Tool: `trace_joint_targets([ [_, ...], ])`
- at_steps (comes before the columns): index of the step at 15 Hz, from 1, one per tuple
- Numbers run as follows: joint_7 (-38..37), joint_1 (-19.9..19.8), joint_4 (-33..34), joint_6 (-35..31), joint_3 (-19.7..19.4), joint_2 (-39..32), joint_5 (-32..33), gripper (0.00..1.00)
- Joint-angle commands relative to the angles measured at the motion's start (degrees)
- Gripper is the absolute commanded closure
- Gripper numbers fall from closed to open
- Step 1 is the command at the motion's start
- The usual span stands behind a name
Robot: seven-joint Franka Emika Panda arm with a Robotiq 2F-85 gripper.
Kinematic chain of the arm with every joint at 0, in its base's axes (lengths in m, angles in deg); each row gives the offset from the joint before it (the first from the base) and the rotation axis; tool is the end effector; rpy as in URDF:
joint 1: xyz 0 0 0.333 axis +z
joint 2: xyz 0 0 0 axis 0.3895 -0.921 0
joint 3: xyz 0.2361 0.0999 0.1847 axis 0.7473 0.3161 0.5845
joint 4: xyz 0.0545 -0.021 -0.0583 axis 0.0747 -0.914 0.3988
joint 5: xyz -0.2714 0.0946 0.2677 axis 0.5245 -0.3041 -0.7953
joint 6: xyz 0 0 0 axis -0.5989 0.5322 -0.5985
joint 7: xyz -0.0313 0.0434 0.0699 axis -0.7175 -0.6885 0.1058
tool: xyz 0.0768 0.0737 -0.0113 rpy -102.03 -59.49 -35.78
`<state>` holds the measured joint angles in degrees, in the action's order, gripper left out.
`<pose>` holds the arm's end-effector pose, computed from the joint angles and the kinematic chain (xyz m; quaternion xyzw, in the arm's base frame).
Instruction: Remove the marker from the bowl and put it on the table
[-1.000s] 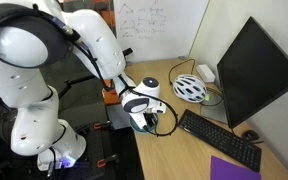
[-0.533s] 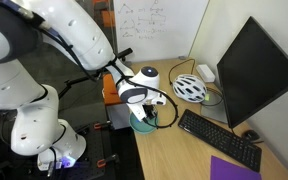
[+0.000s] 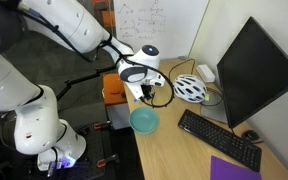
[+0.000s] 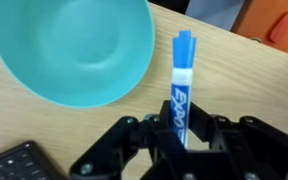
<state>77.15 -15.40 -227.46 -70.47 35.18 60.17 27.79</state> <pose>0.4390 0.1003 0.3081 -0.9903 -0.1205 -0.0392 0.0573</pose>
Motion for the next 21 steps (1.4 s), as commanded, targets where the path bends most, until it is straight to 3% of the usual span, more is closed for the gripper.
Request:
trace_joint_targets([
  [1, -9.7, 2.4, 6.4, -0.5, 3.9, -8.0, 4.1, 0.95],
  [4, -24.2, 5.2, 10.6, -4.5, 5.3, -15.4, 15.3, 0.95],
  [7, -34.8, 10.0, 14.9, -6.4, 1.9, -22.5, 27.2, 0.95],
  [14, -38.4, 16.0, 20.7, -9.0, -1.7, -31.0, 27.2, 0.95],
  [15, -39.2, 16.9, 20.8, -9.1, -2.4, -30.9, 27.5, 0.54],
  [16, -38.2, 17.1, 20.8, -8.4, -2.3, -30.3, 27.4, 0.53],
  [21, -35.5, 16.1, 20.4, -2.2, -0.3, -25.4, 25.1, 0.16],
])
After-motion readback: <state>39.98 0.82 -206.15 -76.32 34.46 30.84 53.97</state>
